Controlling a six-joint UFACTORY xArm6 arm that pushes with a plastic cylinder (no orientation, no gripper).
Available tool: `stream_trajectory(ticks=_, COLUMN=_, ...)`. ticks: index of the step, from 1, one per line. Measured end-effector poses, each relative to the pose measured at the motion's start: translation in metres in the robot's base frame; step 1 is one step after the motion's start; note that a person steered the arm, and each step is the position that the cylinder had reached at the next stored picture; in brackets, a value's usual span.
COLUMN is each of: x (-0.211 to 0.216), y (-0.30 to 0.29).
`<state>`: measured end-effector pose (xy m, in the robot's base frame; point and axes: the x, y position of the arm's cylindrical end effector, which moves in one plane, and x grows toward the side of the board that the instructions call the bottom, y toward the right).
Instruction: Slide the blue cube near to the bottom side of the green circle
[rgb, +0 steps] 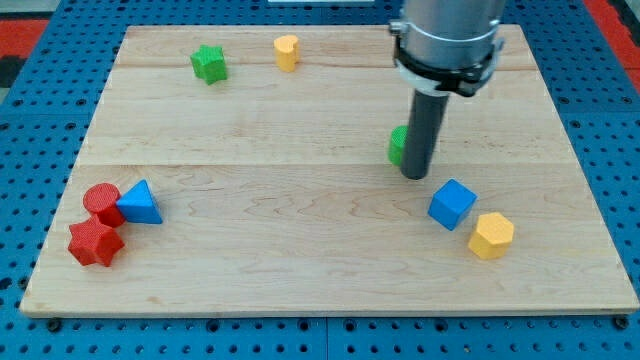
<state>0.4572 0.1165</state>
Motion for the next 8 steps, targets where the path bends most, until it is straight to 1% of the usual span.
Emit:
stream_trajectory(ticks=1, x=0.000, y=0.041)
stream_trajectory(ticks=2, x=0.007, y=0.066)
stream_trajectory(ticks=3, x=0.039, y=0.069)
stream_trajectory(ticks=4, x=0.060, y=0.069)
stream_trajectory(ticks=6, x=0.063, y=0.050)
stream_trajectory(ticks=8, x=0.048, y=0.029)
